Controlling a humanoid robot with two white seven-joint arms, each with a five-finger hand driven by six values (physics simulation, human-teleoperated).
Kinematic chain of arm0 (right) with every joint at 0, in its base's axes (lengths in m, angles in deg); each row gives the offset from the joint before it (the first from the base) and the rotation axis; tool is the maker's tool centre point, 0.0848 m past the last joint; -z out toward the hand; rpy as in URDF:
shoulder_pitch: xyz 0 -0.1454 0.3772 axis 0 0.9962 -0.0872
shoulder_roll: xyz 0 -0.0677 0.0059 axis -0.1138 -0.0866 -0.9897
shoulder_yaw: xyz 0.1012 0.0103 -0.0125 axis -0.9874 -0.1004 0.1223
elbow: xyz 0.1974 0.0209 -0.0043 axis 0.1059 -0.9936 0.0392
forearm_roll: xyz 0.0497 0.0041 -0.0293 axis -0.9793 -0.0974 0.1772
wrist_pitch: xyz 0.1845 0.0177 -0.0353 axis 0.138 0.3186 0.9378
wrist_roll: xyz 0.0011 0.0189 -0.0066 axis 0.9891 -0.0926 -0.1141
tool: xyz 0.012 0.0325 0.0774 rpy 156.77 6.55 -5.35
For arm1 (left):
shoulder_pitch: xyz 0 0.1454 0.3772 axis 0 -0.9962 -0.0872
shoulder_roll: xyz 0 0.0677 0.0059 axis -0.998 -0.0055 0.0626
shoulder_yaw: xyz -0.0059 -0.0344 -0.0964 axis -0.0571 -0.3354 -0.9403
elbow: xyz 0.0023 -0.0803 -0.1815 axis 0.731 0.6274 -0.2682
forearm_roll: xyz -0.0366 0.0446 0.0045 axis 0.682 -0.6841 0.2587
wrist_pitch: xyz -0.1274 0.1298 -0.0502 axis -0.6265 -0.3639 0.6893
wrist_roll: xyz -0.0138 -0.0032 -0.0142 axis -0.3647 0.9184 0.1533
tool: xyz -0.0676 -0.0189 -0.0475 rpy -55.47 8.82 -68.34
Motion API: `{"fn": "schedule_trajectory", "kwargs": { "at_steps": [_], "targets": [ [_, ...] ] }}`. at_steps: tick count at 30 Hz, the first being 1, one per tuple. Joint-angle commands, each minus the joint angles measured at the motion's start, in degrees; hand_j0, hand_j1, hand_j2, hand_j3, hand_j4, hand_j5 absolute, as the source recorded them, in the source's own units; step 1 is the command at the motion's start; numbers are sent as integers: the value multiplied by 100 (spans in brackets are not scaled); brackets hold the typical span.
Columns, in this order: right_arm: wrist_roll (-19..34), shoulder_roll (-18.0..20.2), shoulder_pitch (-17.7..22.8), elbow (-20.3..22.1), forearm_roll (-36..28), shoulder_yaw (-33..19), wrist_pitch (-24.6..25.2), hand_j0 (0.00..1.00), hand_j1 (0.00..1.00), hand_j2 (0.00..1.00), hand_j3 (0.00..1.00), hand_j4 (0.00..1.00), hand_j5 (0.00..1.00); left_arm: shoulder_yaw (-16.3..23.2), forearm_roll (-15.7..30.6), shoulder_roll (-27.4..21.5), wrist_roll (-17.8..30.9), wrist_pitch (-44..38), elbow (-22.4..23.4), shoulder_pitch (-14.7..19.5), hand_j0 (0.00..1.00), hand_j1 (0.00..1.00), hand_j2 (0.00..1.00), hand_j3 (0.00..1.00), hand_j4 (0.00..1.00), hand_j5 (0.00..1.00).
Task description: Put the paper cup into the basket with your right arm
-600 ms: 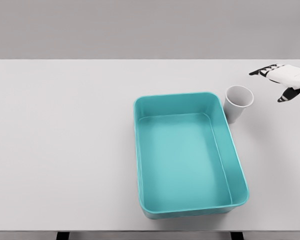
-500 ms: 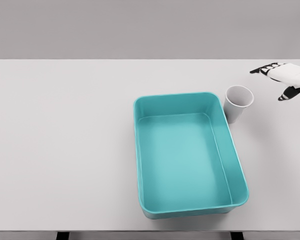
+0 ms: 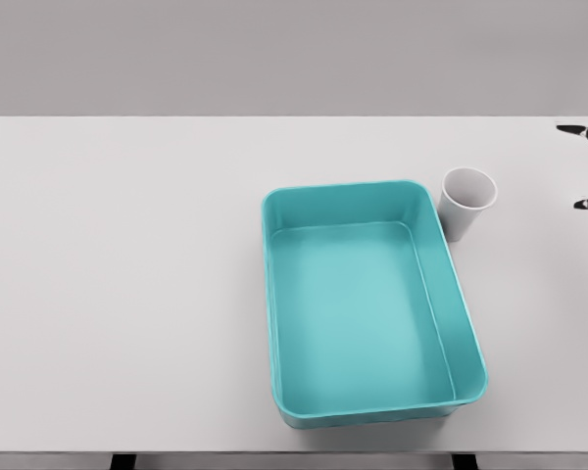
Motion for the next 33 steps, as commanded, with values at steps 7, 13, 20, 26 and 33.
{"fn": "schedule_trajectory", "kwargs": {
  "at_steps": [7,13,20,26,33],
  "targets": [
    [-15,21,475,828,-2556,-34,-1,100,100,100,100,100,100,1,-1,0,0,0,3,0,100,100,100,100,100,100],
    [-15,56,818,1496,-2996,-34,-1,100,100,100,100,100,100,1,-1,0,0,0,3,0,100,100,100,100,100,100],
    [-23,100,1214,1856,-3058,-52,-1,100,100,100,100,100,100,1,-1,0,0,0,3,0,100,100,100,100,100,100],
    [-23,48,1311,1909,-3023,-43,-1,100,100,100,100,100,100,1,-1,0,0,0,3,9,100,100,100,100,100,100],
    [-23,-154,1311,1909,-2988,-16,-1,100,100,100,100,100,100,1,-1,0,0,0,3,9,100,100,100,100,100,100]
  ]
}}
